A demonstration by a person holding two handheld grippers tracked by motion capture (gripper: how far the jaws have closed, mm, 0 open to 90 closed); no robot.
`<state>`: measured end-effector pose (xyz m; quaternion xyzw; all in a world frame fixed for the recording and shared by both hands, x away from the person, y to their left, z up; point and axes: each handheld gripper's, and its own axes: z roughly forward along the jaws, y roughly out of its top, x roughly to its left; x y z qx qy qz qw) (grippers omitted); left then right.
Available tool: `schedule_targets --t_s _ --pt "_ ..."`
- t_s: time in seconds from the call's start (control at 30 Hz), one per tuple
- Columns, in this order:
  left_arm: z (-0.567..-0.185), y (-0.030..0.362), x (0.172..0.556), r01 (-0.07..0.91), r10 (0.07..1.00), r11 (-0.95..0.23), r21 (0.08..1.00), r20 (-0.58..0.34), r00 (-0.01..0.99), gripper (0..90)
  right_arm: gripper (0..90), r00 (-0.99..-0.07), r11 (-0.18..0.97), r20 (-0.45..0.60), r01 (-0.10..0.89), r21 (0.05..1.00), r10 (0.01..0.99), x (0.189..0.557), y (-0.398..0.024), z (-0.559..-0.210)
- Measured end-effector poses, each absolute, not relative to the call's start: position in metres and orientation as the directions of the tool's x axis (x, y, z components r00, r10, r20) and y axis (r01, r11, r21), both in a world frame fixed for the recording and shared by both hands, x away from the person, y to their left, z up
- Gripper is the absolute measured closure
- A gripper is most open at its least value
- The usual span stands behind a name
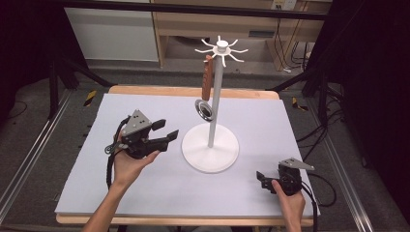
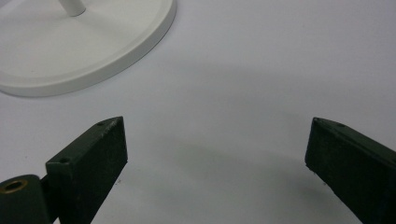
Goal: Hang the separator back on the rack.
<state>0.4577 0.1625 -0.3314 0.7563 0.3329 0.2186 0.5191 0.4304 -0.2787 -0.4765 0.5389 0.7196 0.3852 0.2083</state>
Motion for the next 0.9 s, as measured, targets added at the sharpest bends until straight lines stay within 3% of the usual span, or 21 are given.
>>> schedule_targets --t_s 0.47,0.9 --pt "-0.388 0.2 0.452 0.371 0.771 -0.214 0.904 -0.077 0.632 41.4 6.1 -0.329 0.124 0.113 0.622 0.773 0.938 0.43 -0.278 -0.479" --pt "-0.433 0.243 0.449 0.445 0.839 -0.204 0.872 -0.078 0.539 38.3 6.2 -0.314 0.127 0.104 0.635 0.762 0.944 0.429 -0.281 -0.481"
